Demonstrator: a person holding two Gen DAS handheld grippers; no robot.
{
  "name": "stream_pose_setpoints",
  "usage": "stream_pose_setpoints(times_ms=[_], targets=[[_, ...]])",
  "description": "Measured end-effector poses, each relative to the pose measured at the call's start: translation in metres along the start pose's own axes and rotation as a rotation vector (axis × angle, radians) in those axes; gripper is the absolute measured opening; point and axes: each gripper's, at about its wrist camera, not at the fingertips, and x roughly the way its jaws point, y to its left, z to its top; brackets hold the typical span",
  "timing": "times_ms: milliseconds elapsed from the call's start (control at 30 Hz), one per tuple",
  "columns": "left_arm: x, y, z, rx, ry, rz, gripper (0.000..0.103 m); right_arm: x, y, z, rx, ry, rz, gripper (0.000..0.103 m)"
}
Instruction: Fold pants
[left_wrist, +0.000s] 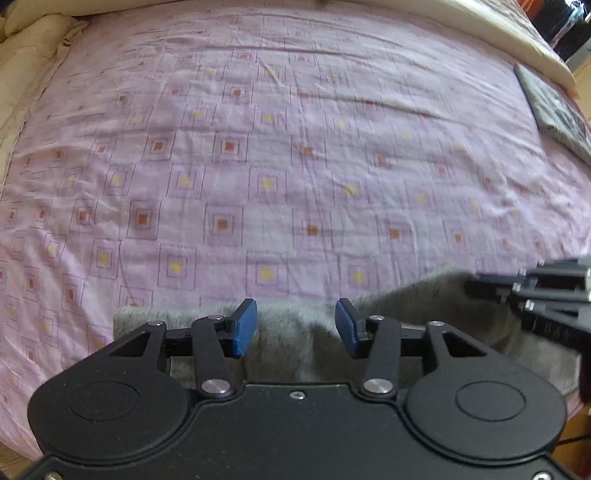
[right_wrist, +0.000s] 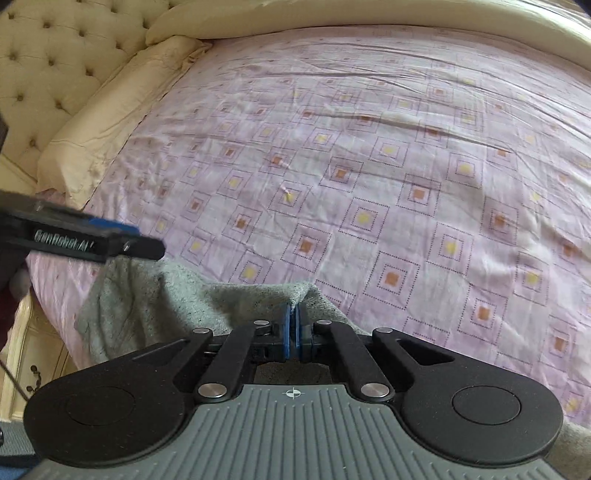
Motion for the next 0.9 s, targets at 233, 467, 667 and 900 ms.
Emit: stream_pose_setpoints(times_ms=[233,467,667,900], targets=[[0.051,0.019,-0.061,0.063,0.179,0.046,0.061,0.013,0.002,0.001,0.025,0.095,0.044,0.006],[0.058,0.015,-0.052,0.053,0.222,0.052,0.063,0.035,0.008,0.000,-0.012,0.178,0.001,0.012],[0.058,0.014,-0.056,0.054,0.191,0.057,0.067,0.042,0.011,0.006,0.021,0.159,-0.014,0.020],[0.058,0.000,-0.071,0.117,0.149,0.061,0.075,0.040,0.012,0.000,0.029,0.124,-0.036,0.016]])
